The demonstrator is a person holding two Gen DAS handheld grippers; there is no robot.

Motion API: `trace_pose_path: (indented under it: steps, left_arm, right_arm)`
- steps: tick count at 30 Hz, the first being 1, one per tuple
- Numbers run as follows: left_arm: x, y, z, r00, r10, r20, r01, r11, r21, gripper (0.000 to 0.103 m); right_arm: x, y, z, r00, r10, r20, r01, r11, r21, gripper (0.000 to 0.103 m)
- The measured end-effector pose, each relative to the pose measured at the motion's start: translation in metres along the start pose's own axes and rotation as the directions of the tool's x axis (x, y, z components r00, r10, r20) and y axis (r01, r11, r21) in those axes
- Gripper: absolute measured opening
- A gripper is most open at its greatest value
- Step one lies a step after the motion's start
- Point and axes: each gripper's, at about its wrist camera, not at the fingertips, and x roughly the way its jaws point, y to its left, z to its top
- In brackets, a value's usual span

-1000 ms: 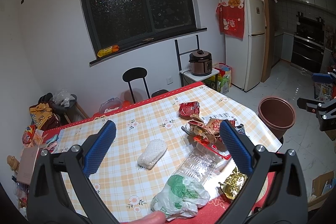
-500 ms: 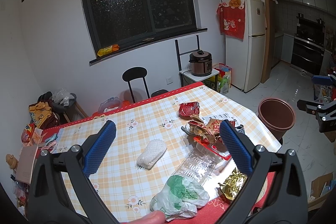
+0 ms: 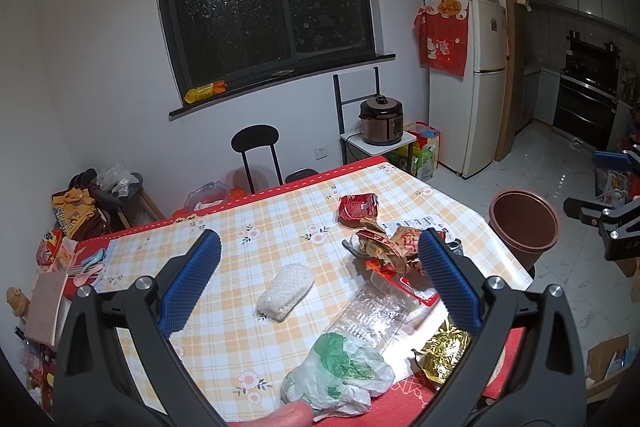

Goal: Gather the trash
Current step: 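Grasp the white-green plastic bag with left tool while right tool grasps gold foil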

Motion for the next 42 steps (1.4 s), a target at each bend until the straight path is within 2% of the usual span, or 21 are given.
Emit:
trace_pose_path:
  steps: [4,7,11,16,22,27,31,33,37,42]
  left_arm:
    - [0.003,0.004,-0.004,1.000,-0.015,-0.009,0.015,1.000,-0.015,0.097]
    - [0.003,0.006,-0.005,1.000,0.005,-0.003,-0.006,0.999,-0.042,0.097]
    - [0.003,0.010,-0.008,0.999,-0.034,0.020,0.036,0.994,-0.106,0.097]
    - [0.007,0.012,-0.023,0.999,-0.040,0.035,0.044,0.991,-0.125,0.097]
    - [0.019,0.007,-0.052,1.000,0.011,-0.028,-0.015,0.990,-0.142,0.097]
    - [0.028,0.012,-0.083,0.994,0.057,-0.098,-0.076,0.976,-0.205,0.097]
    - [0.029,0.017,-0.110,0.985,0.085,-0.151,-0.124,0.954,-0.272,0.097]
    - [0.027,0.018,-0.124,0.981,0.097,-0.168,-0.144,0.945,-0.294,0.097]
    - [0.029,0.018,-0.147,0.965,0.121,-0.231,-0.184,0.944,-0.274,0.097]
    - [0.042,0.026,-0.168,0.957,0.105,-0.270,-0.189,0.933,-0.306,0.097]
  right_arm:
    - [0.003,0.000,-0.002,1.000,0.010,-0.002,-0.010,1.000,0.000,0.098]
    - [0.005,0.002,-0.006,1.000,0.018,-0.002,-0.018,1.000,0.001,0.098]
    - [0.012,0.000,-0.013,0.999,0.035,-0.008,-0.035,0.999,0.008,0.098]
    - [0.029,-0.007,-0.027,0.994,0.107,-0.017,-0.106,0.993,0.051,0.098]
    - [0.060,-0.014,-0.052,0.977,0.209,-0.042,-0.203,0.973,0.105,0.098]
    - [0.085,-0.003,-0.072,0.957,0.278,-0.085,-0.275,0.961,0.043,0.098]
    - [0.108,0.009,-0.089,0.919,0.367,-0.144,-0.367,0.930,0.032,0.098]
    - [0.121,0.017,-0.099,0.905,0.387,-0.179,-0.389,0.921,0.024,0.098]
    - [0.139,0.037,-0.113,0.865,0.441,-0.240,-0.442,0.895,0.052,0.098]
    - [0.149,0.058,-0.122,0.867,0.404,-0.291,-0.411,0.911,0.039,0.098]
